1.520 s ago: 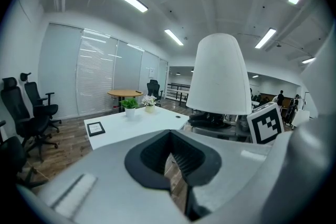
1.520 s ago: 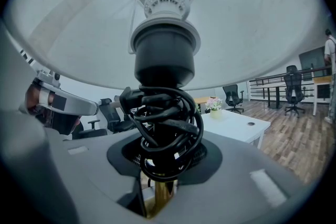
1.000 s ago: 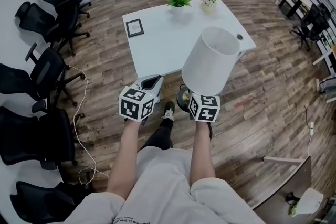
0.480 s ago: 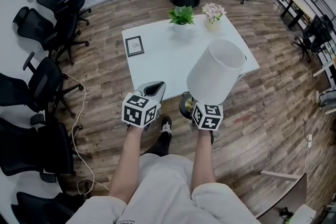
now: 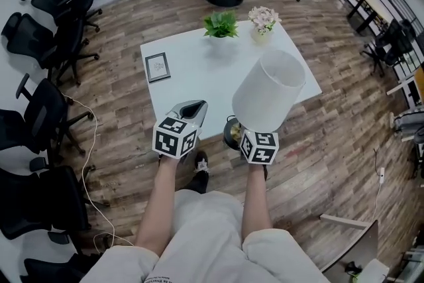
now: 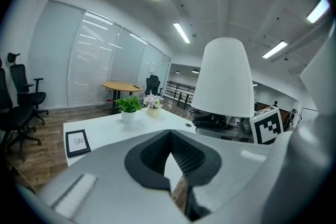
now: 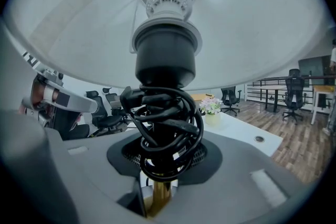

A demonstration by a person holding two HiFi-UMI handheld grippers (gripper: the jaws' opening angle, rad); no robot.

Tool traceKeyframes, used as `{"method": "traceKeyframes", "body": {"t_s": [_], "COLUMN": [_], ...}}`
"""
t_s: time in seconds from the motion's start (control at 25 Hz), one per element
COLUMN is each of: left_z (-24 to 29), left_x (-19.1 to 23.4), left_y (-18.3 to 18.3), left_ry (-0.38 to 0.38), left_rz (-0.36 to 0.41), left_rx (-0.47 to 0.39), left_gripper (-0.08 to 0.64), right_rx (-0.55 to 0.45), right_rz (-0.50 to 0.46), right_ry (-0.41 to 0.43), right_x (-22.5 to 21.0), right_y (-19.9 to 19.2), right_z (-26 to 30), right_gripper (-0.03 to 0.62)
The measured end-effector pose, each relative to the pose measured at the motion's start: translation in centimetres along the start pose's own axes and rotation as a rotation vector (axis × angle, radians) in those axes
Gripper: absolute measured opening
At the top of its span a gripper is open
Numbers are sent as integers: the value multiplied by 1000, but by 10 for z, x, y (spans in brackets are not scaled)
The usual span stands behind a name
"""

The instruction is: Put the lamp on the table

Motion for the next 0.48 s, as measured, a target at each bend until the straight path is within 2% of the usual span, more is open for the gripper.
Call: {"method": "traceKeyframes", "body": {"t_s": [0.32, 0.48], "left_z": [68, 100], "left_x": [19, 28], "left_y": [22, 29], "left_ry": [-51, -57], "left_rz": [8, 42], "left_rx": [8, 28], "left_gripper": [2, 2], "right_rx": [6, -12], "right_rz": [-52, -87], "right_ry": [-46, -88], "right_x": [-30, -39], "right_y": [19, 26], "right_z": [46, 69], "right_gripper": [150, 150]}}
Point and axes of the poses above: the fingertips, and each gripper's own axes: z forward along the fingers, x to its left, y out of its top, the point moved 8 cm from there along -z, backward along the fingers, and after that the axes turned 9 degrees about y, right-handed, at the moved point
